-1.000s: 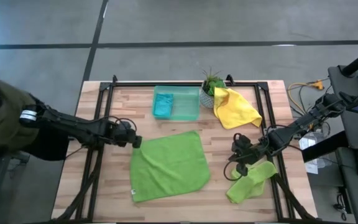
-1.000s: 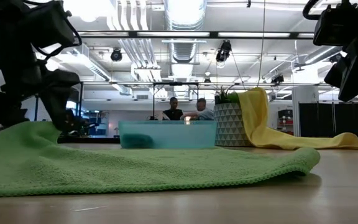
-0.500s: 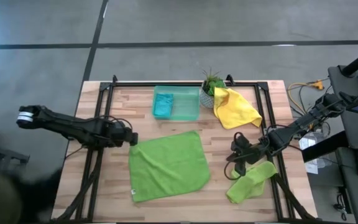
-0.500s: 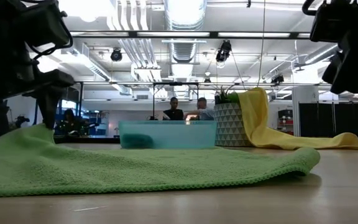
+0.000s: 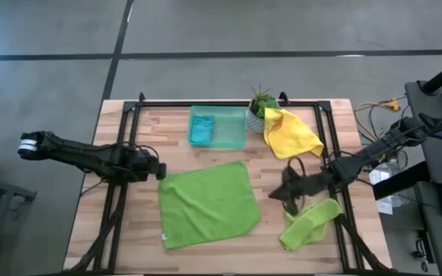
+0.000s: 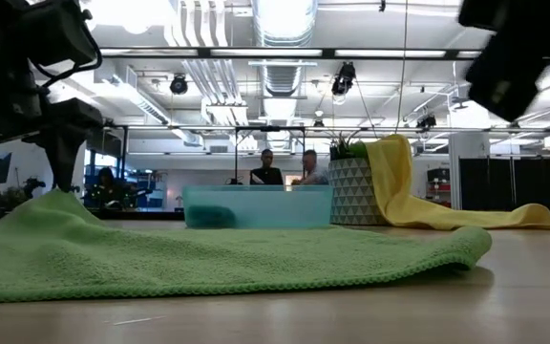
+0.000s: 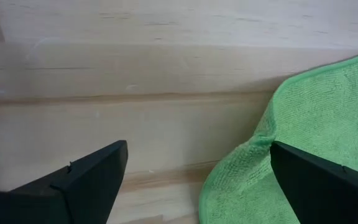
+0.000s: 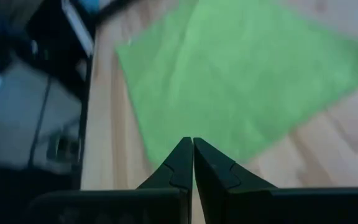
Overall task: Fold microfiber towels
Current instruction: Fold the green microfiber towel
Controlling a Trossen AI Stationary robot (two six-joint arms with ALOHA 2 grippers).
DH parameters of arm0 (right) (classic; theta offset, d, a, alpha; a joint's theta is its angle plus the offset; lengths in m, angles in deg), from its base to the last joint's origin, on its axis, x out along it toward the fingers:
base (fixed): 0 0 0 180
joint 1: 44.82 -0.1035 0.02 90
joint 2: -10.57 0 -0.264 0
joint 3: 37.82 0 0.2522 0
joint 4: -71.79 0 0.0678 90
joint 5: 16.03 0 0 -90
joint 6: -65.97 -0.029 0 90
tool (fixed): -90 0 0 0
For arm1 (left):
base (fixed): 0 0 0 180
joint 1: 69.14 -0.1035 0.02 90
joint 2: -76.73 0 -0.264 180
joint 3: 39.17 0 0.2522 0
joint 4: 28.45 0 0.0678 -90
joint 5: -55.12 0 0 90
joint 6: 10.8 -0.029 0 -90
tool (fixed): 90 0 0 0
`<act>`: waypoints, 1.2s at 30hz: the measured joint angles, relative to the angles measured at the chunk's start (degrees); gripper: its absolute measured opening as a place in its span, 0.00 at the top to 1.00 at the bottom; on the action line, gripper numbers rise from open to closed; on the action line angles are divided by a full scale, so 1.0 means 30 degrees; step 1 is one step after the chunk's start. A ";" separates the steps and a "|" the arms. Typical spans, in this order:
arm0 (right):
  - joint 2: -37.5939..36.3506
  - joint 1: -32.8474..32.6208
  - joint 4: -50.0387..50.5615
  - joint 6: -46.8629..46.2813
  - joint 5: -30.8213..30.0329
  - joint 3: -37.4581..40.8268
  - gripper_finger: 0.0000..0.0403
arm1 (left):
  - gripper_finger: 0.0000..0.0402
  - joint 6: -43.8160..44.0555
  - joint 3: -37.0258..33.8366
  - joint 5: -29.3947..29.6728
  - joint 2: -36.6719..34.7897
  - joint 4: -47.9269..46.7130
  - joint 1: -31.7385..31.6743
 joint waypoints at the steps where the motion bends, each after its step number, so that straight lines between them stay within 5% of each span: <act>1: 0.0262 0.0736 -0.0562 0.0176 0.0275 0.0005 0.98 | 0.06 -0.0014 -0.0099 0.0000 -0.0083 0.0050 0.0000; 9: 0.6693 0.6178 -0.5902 0.2355 0.5728 -0.0840 0.98 | 0.06 -0.0004 -0.0514 -0.0025 -0.0242 0.0136 0.0000; 20: 1.6121 0.6671 -0.5886 0.2691 0.7982 -0.5831 0.98 | 0.06 0.0706 -0.0327 0.0785 -0.2372 0.0247 -0.0029; 36: 1.7843 0.6679 -0.3492 0.2825 0.7942 -0.8387 0.98 | 0.06 0.2400 -0.0378 0.5122 -0.9913 0.0200 -0.0036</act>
